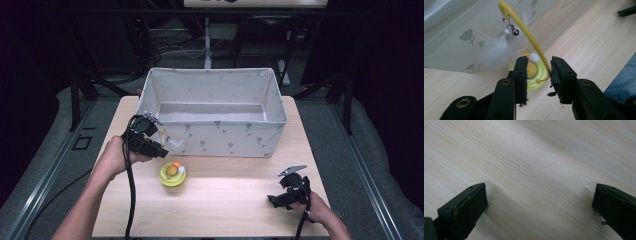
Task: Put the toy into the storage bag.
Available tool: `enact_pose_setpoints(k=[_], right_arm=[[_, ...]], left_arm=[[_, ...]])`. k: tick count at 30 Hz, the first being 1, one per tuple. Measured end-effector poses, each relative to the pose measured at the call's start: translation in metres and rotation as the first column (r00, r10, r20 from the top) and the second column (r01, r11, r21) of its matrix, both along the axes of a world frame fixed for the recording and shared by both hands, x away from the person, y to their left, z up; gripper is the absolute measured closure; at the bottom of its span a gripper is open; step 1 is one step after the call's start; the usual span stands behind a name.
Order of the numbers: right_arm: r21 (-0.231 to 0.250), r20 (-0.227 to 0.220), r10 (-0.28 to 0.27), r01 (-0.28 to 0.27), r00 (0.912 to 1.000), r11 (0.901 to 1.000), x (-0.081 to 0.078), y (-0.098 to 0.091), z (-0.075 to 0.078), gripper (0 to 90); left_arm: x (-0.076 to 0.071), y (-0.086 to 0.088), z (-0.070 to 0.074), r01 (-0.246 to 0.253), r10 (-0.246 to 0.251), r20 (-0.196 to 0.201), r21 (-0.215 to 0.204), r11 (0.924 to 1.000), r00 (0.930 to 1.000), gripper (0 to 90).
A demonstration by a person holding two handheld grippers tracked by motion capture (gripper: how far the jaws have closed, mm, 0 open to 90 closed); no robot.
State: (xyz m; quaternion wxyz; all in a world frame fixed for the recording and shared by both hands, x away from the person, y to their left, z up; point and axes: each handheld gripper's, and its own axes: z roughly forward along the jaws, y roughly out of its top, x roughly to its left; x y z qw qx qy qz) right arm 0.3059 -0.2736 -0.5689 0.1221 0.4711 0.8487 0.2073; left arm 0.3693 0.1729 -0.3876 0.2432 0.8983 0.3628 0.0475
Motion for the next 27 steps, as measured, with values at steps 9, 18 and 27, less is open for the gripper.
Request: enact_pose_setpoints(k=[9,18,27], right_arm=[[0.021,0.004,-0.004,0.004,1.0,0.9998,-0.0002,0.0006,-0.0016,0.0],[0.018,0.003,-0.005,0.005,1.0,0.9998,-0.0003,0.0006,-0.0014,0.0],[0.001,0.004,-0.003,0.003,1.0,1.0,-0.0004,-0.0001,-0.0003,0.0]], left_arm=[[0.0005,0.0033,-0.0007,0.003,-0.003,-0.005,0.013,0.9999,1.0,79.3],[-0.0015,0.0072,0.0007,0.005,-0.005,-0.011,0.026,0.9996,0.9999,79.5],[-0.0028,0.0073,0.0004,0.015,-0.014,-0.014,0.048,0.9987,0.9998,83.3]])
